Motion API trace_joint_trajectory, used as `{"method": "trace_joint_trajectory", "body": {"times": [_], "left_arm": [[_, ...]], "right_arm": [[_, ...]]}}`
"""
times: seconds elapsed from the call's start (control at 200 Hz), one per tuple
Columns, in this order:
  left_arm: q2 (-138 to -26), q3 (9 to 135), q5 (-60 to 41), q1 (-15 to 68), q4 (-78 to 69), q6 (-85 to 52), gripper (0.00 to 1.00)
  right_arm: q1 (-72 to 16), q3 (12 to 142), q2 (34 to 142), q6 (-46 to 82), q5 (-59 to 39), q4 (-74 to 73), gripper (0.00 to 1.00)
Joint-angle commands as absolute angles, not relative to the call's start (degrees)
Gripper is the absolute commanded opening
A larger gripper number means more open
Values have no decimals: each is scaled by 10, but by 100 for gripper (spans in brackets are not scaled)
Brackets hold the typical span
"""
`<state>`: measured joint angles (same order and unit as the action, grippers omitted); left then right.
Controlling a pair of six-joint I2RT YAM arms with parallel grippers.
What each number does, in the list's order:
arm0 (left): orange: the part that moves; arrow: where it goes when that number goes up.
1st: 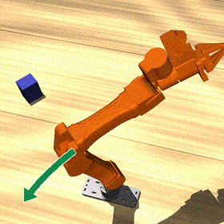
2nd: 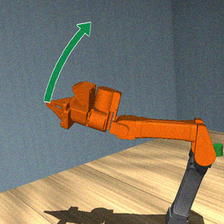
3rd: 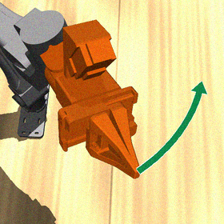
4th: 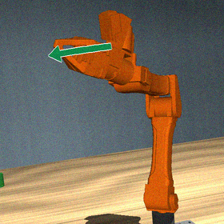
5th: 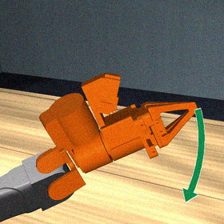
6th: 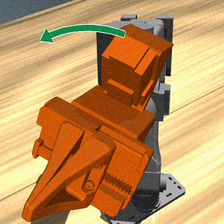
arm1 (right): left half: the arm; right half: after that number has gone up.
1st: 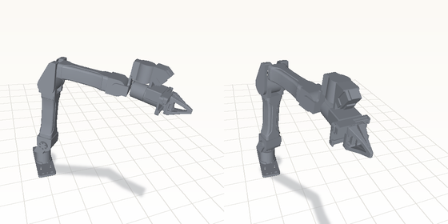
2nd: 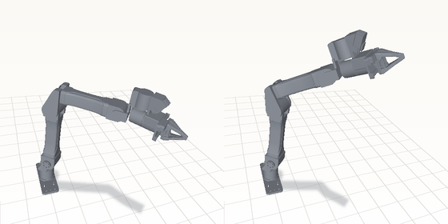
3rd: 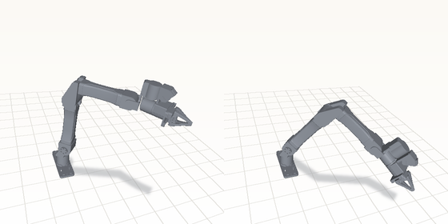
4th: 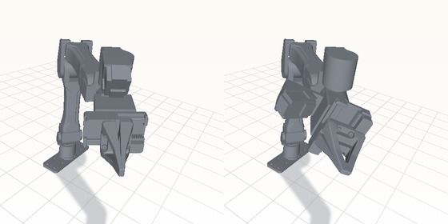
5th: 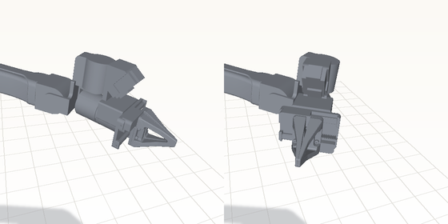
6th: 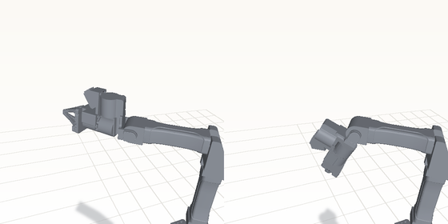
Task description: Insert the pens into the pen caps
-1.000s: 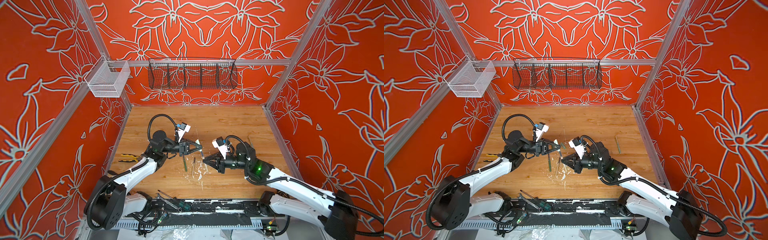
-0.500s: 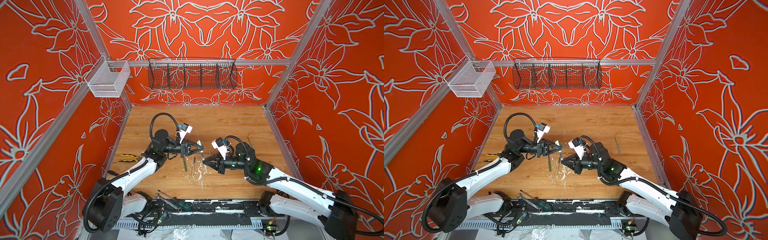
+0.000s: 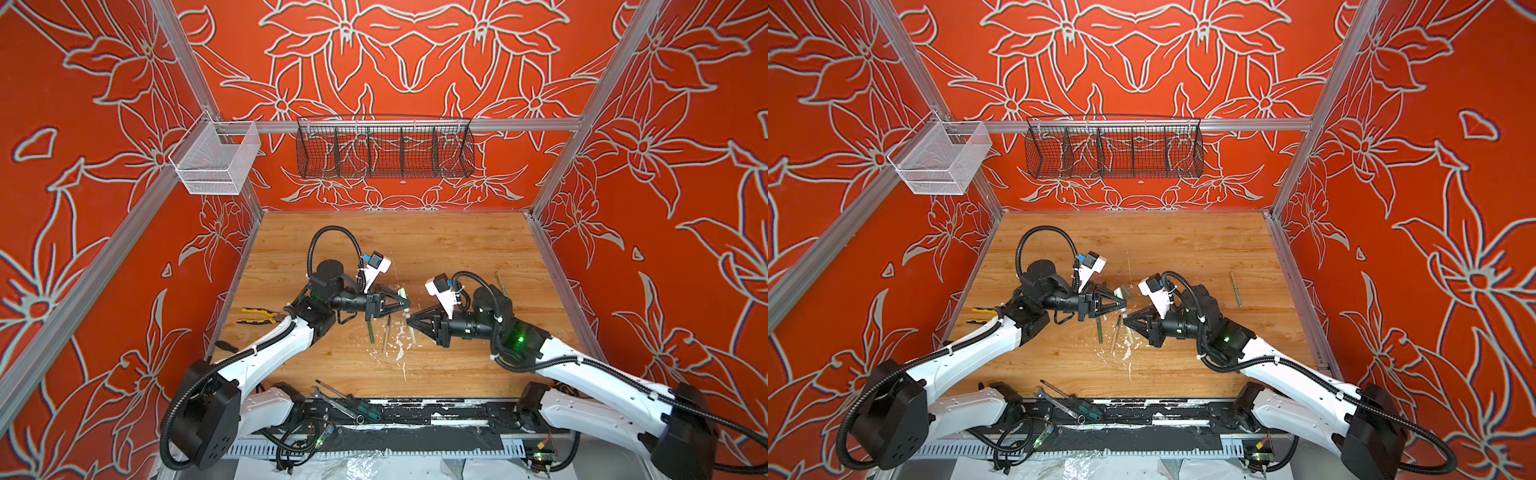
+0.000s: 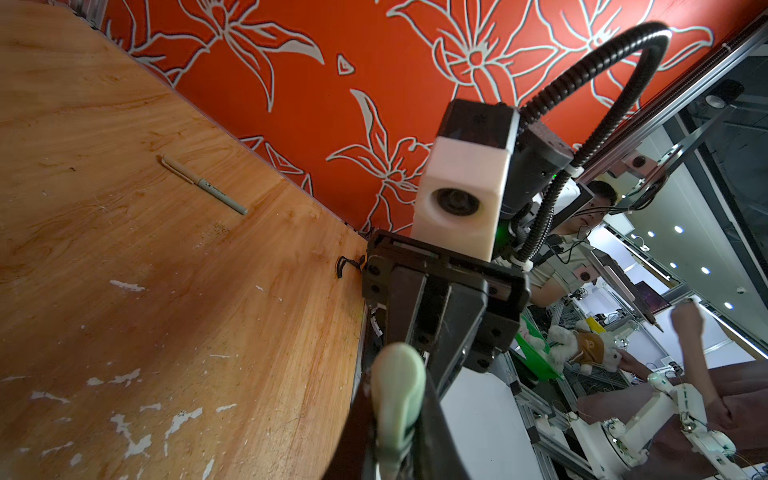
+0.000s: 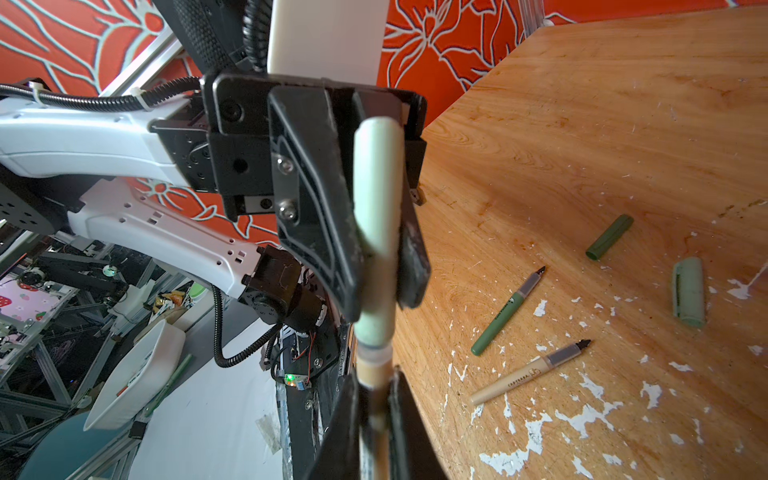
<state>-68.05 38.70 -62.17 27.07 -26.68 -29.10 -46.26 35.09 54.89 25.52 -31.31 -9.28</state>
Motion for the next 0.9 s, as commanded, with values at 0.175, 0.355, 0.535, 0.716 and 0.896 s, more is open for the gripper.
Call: {"method": "trace_joint_trajectory", "body": {"times": [0.175, 0.355, 0.535, 0.716, 0.896], "left_arm": [[-673, 400, -642, 285, -223, -262, 0], [-674, 400, -639, 287, -219, -257, 0], [-672, 400, -636, 287, -217, -256, 3], [-671, 400, -633, 288, -217, -256, 19], [-666, 399, -628, 288, -219, -255, 27]], "right_arm": [[-461, 370, 536, 257, -258, -119, 0], [-461, 376, 519, 256, -231, -114, 0], [-461, 387, 523, 254, -244, -105, 0], [-461, 389, 533, 259, -256, -108, 0], [-461, 390, 541, 260, -268, -105, 0]]}}
